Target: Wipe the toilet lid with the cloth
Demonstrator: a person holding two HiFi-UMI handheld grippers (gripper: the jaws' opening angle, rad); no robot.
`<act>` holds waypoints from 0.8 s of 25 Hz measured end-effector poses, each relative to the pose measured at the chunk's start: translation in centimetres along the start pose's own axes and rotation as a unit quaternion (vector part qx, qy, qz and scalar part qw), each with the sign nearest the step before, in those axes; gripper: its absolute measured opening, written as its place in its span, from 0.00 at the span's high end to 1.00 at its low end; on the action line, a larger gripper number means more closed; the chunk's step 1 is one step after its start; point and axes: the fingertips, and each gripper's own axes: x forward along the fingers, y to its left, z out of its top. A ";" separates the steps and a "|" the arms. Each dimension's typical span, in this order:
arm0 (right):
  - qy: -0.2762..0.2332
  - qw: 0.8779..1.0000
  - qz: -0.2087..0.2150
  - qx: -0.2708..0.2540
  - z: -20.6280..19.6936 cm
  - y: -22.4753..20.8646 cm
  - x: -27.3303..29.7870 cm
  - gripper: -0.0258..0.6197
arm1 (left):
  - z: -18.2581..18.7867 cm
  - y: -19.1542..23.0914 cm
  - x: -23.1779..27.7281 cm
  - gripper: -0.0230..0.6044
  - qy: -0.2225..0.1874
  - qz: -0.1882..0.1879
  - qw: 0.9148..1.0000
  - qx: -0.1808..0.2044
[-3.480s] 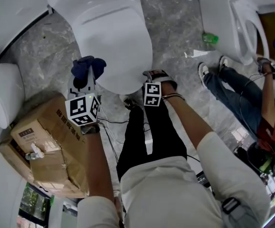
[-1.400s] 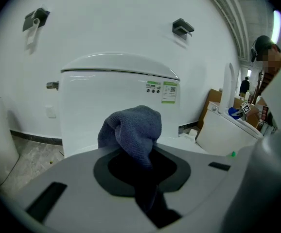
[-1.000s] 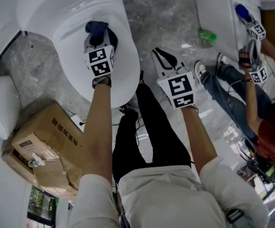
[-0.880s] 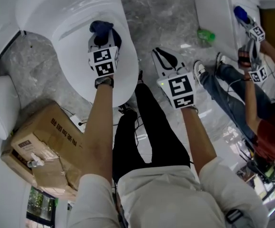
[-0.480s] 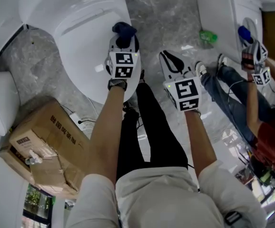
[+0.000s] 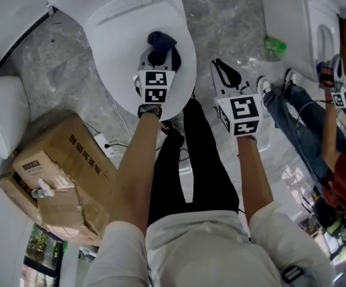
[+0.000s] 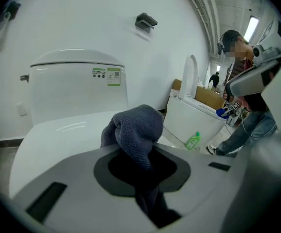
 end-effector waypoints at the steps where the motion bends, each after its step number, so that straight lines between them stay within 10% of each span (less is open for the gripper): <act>1: -0.002 1.000 0.000 0.002 -0.1 0.6 0.0 0.88 | -0.4 0.7 -0.6 0.88 -0.001 0.004 1.000 -0.001; 20: -0.026 0.999 0.025 -0.037 -0.9 7.8 -1.5 0.88 | -7.1 12.1 -11.0 0.88 -0.035 0.109 0.992 -0.052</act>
